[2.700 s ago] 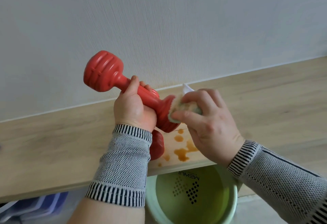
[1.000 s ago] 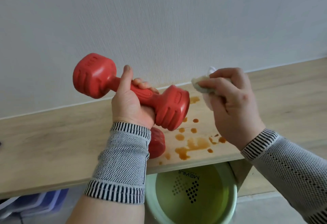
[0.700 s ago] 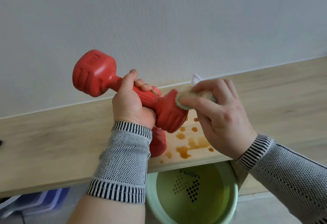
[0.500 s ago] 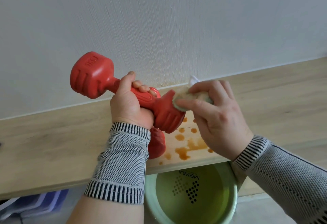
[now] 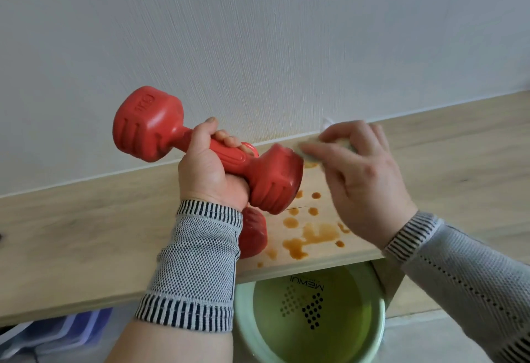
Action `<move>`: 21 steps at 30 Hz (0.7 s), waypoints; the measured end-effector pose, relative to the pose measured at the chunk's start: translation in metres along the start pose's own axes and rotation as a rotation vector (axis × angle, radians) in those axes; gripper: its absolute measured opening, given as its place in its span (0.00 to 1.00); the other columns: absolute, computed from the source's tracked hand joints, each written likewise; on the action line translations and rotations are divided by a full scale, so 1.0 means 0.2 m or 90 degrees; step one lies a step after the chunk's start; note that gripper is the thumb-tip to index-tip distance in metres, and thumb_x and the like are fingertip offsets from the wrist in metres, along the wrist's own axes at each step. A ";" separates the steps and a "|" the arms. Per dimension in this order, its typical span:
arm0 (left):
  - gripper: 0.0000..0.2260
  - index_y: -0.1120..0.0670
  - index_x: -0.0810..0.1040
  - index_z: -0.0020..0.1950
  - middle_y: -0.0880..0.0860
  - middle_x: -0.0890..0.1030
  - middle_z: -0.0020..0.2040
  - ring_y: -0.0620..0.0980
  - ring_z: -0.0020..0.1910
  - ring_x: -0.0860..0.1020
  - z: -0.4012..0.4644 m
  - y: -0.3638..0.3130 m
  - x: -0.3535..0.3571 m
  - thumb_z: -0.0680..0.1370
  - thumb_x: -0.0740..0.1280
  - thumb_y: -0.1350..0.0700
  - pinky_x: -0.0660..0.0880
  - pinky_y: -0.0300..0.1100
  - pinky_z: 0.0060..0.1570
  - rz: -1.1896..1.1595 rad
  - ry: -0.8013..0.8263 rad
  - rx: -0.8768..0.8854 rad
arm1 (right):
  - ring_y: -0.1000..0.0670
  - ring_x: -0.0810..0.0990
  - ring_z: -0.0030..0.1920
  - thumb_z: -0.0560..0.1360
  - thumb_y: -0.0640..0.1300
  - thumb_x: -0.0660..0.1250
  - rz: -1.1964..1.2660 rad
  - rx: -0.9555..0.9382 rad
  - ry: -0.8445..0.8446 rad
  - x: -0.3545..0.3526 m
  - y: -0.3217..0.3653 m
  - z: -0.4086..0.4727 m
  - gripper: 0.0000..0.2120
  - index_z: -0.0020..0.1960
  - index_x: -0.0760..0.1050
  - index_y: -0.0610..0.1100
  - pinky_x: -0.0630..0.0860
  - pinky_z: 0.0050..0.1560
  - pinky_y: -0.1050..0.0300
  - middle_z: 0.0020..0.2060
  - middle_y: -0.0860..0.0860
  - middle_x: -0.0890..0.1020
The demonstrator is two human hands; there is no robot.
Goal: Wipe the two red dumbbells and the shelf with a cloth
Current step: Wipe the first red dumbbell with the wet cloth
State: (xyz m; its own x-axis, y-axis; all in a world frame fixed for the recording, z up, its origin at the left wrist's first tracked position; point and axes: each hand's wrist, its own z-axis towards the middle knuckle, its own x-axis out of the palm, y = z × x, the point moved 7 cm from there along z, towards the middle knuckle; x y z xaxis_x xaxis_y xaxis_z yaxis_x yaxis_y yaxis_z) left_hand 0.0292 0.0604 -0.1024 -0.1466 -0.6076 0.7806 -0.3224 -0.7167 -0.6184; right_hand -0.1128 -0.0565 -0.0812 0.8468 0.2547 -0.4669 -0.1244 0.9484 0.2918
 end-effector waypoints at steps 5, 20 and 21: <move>0.18 0.50 0.68 0.33 0.46 0.68 0.29 0.44 0.26 0.68 0.00 -0.01 -0.01 0.74 0.70 0.42 0.70 0.39 0.34 -0.003 -0.031 0.007 | 0.55 0.76 0.44 0.75 0.40 0.66 0.170 0.264 -0.003 -0.03 -0.17 0.01 0.08 0.51 0.75 0.51 0.73 0.40 0.64 0.46 0.56 0.76; 0.16 0.53 0.71 0.43 0.47 0.77 0.33 0.43 0.28 0.75 -0.02 -0.04 -0.01 0.74 0.69 0.41 0.74 0.42 0.42 0.041 -0.084 0.046 | 0.45 0.73 0.49 0.69 0.31 0.66 0.105 -0.006 0.084 0.04 0.05 0.00 0.14 0.53 0.80 0.43 0.72 0.49 0.57 0.48 0.47 0.76; 0.17 0.54 0.73 0.44 0.48 0.79 0.34 0.43 0.30 0.76 -0.02 -0.05 -0.02 0.74 0.69 0.41 0.75 0.38 0.38 0.056 -0.099 0.053 | 0.44 0.73 0.49 0.69 0.32 0.65 0.087 -0.028 0.093 0.04 0.06 0.00 0.14 0.52 0.80 0.42 0.72 0.49 0.56 0.48 0.46 0.77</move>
State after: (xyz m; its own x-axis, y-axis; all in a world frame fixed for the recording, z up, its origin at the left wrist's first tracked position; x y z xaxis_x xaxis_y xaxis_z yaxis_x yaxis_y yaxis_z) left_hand 0.0293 0.0711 -0.0998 -0.0222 -0.7098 0.7041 -0.2358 -0.6807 -0.6936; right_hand -0.1071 -0.0423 -0.0823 0.7374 0.4027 -0.5423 -0.2574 0.9098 0.3255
